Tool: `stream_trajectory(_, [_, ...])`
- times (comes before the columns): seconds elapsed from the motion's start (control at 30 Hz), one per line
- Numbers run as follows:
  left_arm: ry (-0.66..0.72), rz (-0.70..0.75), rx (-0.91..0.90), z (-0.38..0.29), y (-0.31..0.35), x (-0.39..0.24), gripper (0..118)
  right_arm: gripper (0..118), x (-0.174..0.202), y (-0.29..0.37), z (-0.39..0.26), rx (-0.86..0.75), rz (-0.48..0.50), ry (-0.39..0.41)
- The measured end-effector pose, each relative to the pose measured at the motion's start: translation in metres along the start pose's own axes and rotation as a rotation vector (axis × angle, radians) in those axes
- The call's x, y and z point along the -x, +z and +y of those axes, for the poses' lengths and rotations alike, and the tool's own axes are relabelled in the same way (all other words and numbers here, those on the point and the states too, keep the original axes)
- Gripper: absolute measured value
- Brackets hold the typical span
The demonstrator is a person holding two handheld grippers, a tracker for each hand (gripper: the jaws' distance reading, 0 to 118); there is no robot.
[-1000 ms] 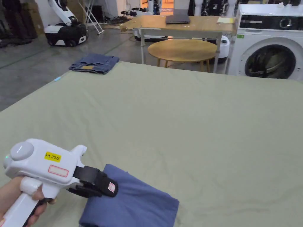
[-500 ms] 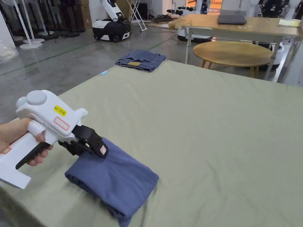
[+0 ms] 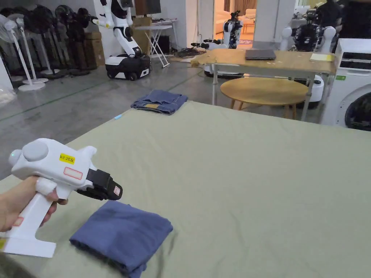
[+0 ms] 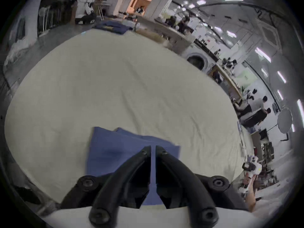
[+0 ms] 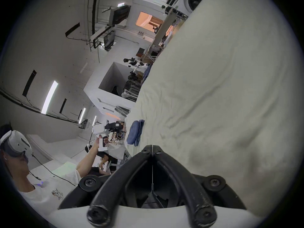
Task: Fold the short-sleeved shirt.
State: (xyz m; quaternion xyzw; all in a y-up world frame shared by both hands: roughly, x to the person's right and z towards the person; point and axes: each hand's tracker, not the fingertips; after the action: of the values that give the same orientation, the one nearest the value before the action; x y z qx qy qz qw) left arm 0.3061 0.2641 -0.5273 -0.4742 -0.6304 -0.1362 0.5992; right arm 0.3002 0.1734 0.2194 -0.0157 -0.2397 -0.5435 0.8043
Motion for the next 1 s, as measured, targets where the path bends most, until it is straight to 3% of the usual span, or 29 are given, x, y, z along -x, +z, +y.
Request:
stream_trajectory(0.1, [0.007, -0.119, -0.073, -0.03, -0.017, -0.054, 1, 0, 0.018, 0.026, 0.006, -0.055, -0.079, 0.109])
stream_trajectory(0.27, [-0.103, -0.151, -0.253, -0.094, -0.038, -0.203, 1, 0, 0.058, 0.047, 0.021, -0.186, -0.259, 0.284])
stream_trajectory(0.33, [-0.175, -0.139, -0.316, -0.112, -0.047, -0.255, 1, 0, 0.076, 0.052, 0.025, -0.25, -0.344, 0.394])
stream_trajectory(0.47, [-0.455, 0.007, -0.539, -0.154, -0.047, -0.373, 1, 0, 0.125, 0.05, 0.026, -0.492, -0.664, 0.645])
stream_trajectory(0.57, [-0.469, -0.024, -0.676, -0.17, -0.036, -0.423, 1, 0, 0.148, 0.049, 0.026, -0.673, -0.828, 0.76])
stream_trajectory(0.63, [-0.513, 0.069, -0.775, -0.178, -0.031, -0.449, 1, 0, 0.159, 0.049, 0.024, -0.767, -0.902, 0.828])
stream_trajectory(0.7, [-0.554, 0.13, -0.803, -0.178, -0.026, -0.461, 1, 0, 0.164, 0.052, 0.028, -0.769, -0.883, 0.862])
stream_trajectory(1.0, [-0.514, 0.082, -0.811, -0.18, -0.017, -0.465, 1, 0, 0.179, 0.057, 0.034, -0.777, -0.888, 0.899])
